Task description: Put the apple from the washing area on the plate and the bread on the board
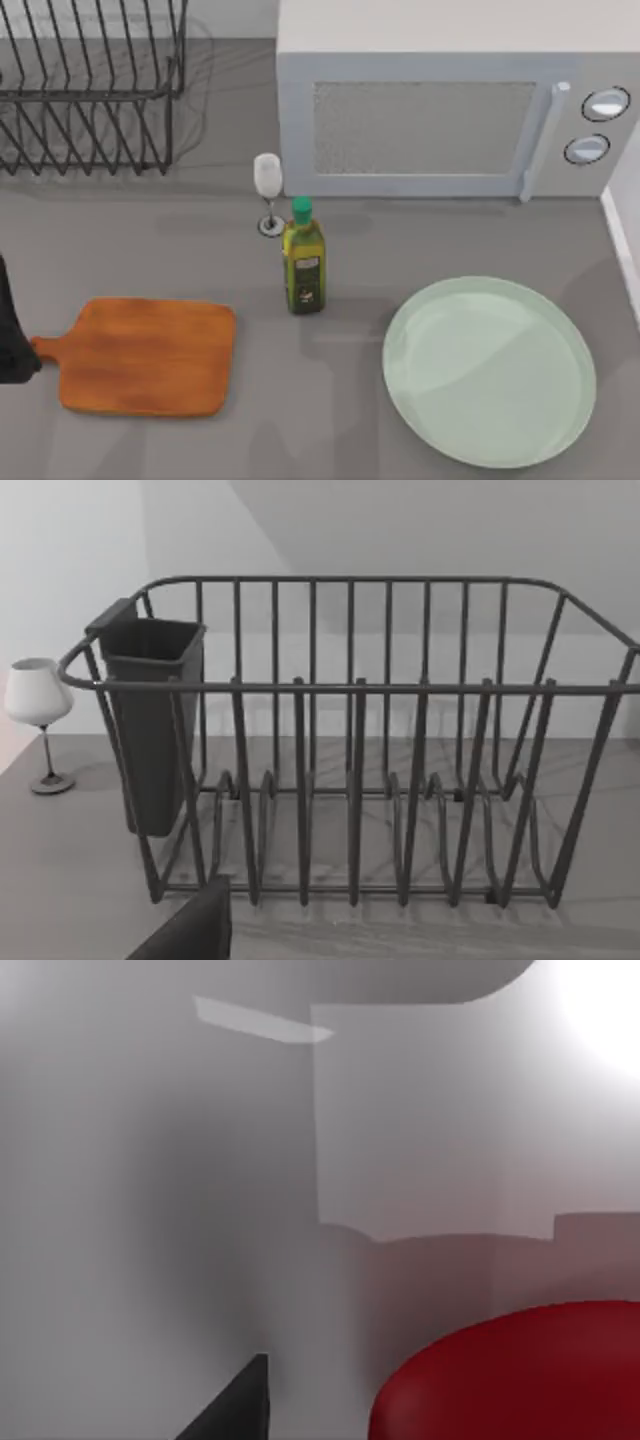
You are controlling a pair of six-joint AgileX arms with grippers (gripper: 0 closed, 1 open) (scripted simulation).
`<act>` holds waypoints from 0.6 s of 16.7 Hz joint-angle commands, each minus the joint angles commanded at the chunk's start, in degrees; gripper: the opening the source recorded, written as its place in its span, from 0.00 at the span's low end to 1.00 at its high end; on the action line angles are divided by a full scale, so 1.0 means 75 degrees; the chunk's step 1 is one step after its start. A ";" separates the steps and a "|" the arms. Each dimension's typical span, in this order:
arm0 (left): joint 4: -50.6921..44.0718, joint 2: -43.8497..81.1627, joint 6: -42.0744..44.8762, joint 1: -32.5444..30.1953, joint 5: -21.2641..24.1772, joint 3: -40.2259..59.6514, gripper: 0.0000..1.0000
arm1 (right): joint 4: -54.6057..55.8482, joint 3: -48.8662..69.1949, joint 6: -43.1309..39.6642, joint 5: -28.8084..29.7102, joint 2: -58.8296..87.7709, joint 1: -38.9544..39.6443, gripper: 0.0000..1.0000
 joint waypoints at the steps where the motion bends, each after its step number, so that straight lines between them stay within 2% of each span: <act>1: 0.0000 0.0000 0.0000 0.0000 0.0000 0.0000 1.00 | 0.0000 0.0000 0.0000 0.0000 0.0000 0.0000 0.17; 3: 0.0000 0.0000 0.0000 0.0000 0.0000 0.0000 1.00 | 0.0000 0.0000 0.0000 0.0000 0.0000 0.0000 0.02; 4: 0.0000 0.0000 0.0000 0.0000 0.0000 0.0000 1.00 | 0.0000 0.0000 0.0000 0.0000 0.0000 0.0000 0.00; 10: 0.0000 0.0000 0.0000 0.0000 0.0000 0.0000 1.00 | 0.0000 0.0000 0.0000 0.0000 0.0000 0.0000 0.00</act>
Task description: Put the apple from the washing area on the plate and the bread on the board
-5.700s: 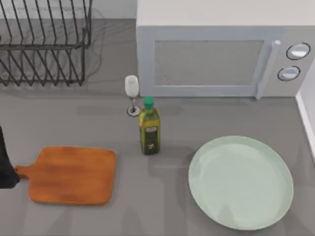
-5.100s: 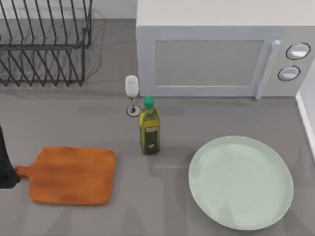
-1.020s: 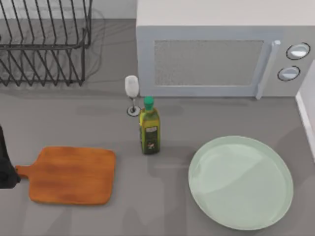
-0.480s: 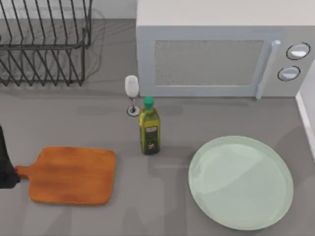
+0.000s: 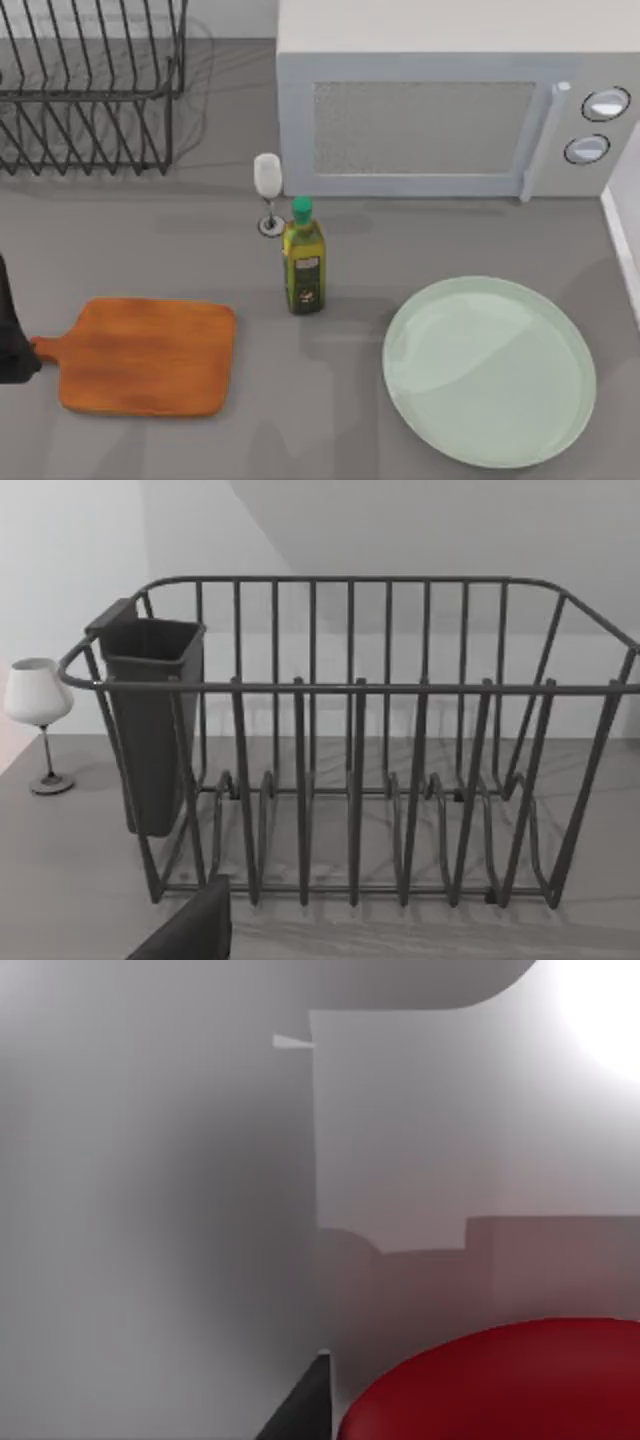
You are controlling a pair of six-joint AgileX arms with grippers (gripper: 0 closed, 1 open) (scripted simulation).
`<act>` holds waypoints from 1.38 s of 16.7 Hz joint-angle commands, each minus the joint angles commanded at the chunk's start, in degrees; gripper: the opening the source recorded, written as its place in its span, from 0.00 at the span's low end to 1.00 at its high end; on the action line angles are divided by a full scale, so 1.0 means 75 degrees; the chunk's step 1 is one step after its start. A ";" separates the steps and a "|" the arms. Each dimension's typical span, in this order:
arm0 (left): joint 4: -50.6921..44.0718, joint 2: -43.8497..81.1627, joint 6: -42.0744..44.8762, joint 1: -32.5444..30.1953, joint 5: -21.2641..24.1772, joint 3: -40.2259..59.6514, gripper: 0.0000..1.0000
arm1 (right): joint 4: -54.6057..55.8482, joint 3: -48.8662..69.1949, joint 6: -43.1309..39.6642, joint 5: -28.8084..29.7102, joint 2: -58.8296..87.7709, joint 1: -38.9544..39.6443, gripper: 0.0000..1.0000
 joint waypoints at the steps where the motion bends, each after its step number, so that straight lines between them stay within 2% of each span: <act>1: 0.0000 0.0000 0.0000 0.0000 0.0000 0.0000 1.00 | 0.0000 0.0000 0.0000 0.0000 0.0000 0.0000 0.00; 5: 0.0000 0.0000 0.0000 0.0000 0.0000 0.0000 1.00 | -0.0593 0.0293 0.0050 -0.0110 -0.0731 0.0009 0.00; 12: 0.0000 0.0000 0.0000 0.0000 0.0000 0.0000 1.00 | -0.2704 0.1056 0.0030 -0.0122 -0.2009 0.0005 0.00; 19: 0.0000 0.0000 0.0000 0.0000 0.0000 0.0000 1.00 | -0.2800 0.1146 0.0098 -0.0113 -0.2137 0.0041 0.00; 23: 0.0000 0.0000 0.0000 0.0000 0.0000 0.0000 1.00 | -0.3271 0.1314 0.0817 0.0012 -0.2658 0.0454 0.00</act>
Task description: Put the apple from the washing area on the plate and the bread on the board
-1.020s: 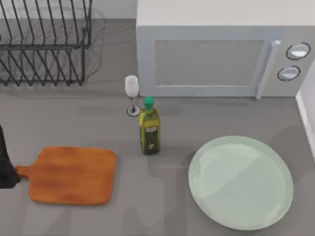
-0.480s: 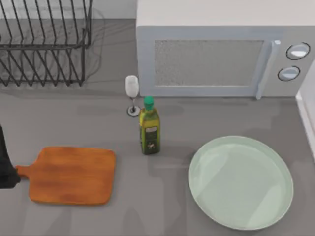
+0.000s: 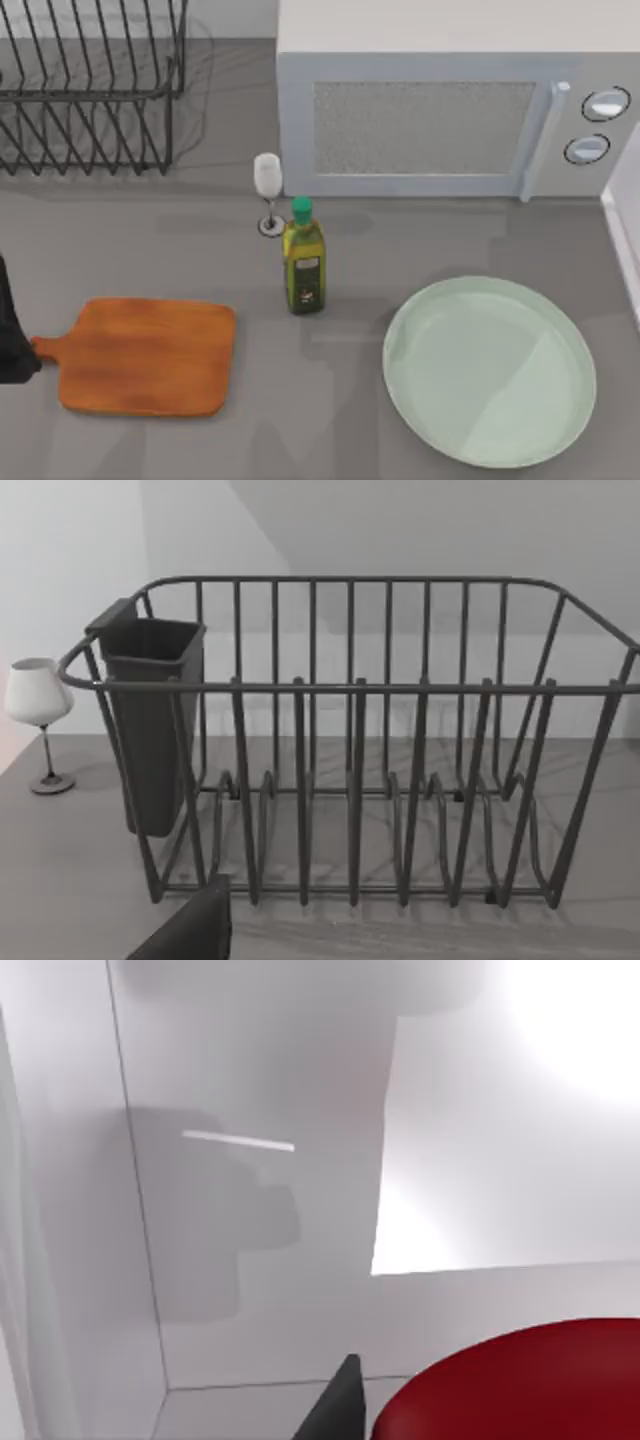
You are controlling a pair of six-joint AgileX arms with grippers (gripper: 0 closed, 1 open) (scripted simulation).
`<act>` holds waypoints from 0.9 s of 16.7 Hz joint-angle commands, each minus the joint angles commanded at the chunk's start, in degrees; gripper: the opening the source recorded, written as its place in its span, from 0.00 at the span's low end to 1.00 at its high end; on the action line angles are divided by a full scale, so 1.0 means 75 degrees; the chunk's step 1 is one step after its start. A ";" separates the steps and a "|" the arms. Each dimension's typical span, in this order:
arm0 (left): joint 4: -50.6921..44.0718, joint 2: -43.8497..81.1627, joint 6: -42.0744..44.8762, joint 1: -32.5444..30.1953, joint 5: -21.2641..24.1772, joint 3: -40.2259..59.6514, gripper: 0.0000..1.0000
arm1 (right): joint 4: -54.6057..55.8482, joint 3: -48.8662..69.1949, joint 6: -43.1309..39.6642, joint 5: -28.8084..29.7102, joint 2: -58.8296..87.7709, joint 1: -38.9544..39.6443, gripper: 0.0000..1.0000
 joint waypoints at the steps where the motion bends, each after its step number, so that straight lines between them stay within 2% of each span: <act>1: 0.0000 0.0000 0.0000 0.0000 0.0000 0.0000 1.00 | -0.0193 -0.0003 0.0278 0.0043 -0.0164 0.0167 0.00; 6: 0.0000 0.0000 0.0000 0.0000 0.0000 0.0000 1.00 | -0.1227 -0.0213 0.1938 0.0231 -0.1033 0.1350 0.00; 15: 0.0000 0.0000 0.0000 0.0000 0.0000 0.0000 1.00 | -0.2243 -0.0585 0.4771 0.0169 -0.1859 0.4498 0.00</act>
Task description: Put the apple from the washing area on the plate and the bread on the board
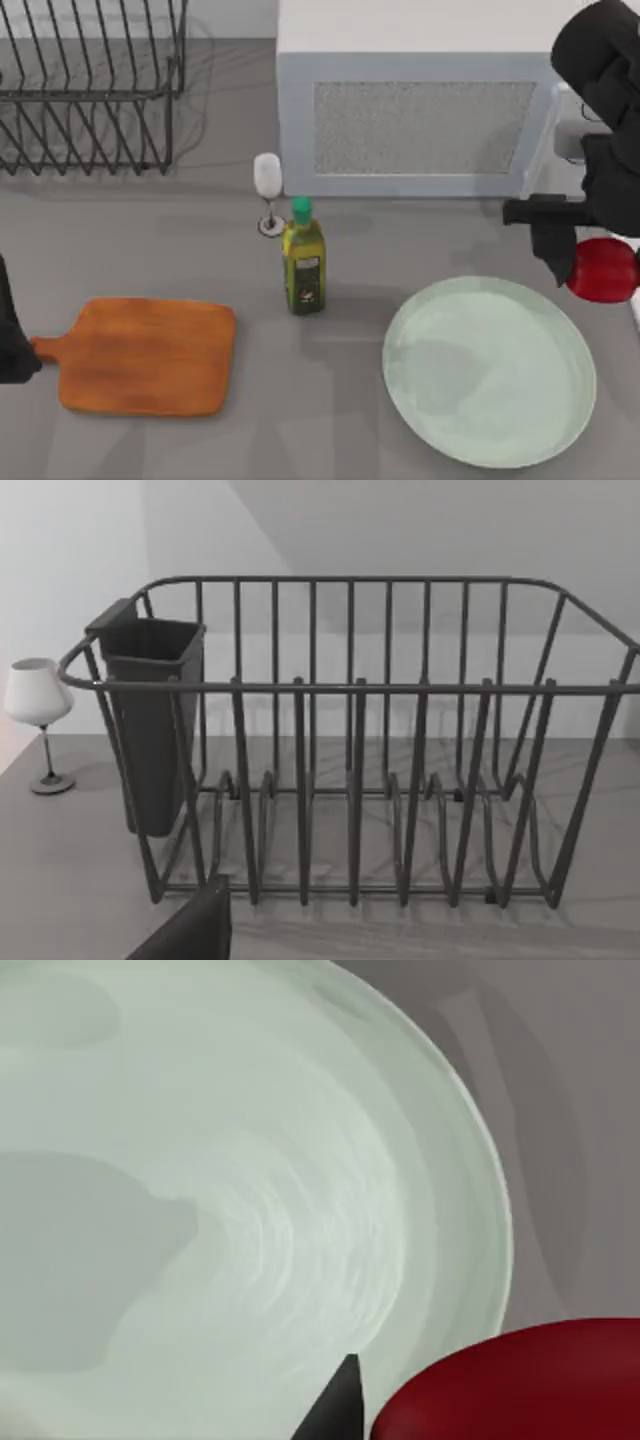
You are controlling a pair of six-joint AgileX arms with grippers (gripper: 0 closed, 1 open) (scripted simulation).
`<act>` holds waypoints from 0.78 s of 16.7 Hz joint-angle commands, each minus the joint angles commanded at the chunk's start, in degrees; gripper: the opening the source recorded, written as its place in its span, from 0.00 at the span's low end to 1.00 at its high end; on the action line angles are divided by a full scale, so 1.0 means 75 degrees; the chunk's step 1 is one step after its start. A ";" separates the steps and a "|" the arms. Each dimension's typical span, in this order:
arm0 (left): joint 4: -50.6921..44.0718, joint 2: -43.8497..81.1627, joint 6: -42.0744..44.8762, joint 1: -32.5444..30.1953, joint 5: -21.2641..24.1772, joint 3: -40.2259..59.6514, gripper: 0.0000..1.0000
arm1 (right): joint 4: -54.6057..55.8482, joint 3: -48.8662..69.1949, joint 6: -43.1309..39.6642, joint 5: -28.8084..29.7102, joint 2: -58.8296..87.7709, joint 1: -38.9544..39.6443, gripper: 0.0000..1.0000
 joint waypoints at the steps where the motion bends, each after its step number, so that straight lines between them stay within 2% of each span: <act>1: 0.0000 0.0000 0.0000 0.0000 0.0000 0.0000 1.00 | 0.0000 0.0018 0.0226 -0.0034 -0.0001 0.0343 0.00; 6: 0.0000 0.0000 0.0000 0.0000 0.0000 0.0000 1.00 | 0.0155 0.0149 0.0937 -0.0194 0.0070 0.1578 0.00; 12: 0.0000 0.0000 0.0000 0.0000 0.0000 0.0000 1.00 | 0.0183 0.0167 0.0995 -0.0212 0.0084 0.1694 0.00; 13: 0.0000 0.0000 0.0000 0.0000 0.0000 0.0000 1.00 | 0.0183 0.0167 0.0995 -0.0212 0.0084 0.1694 0.08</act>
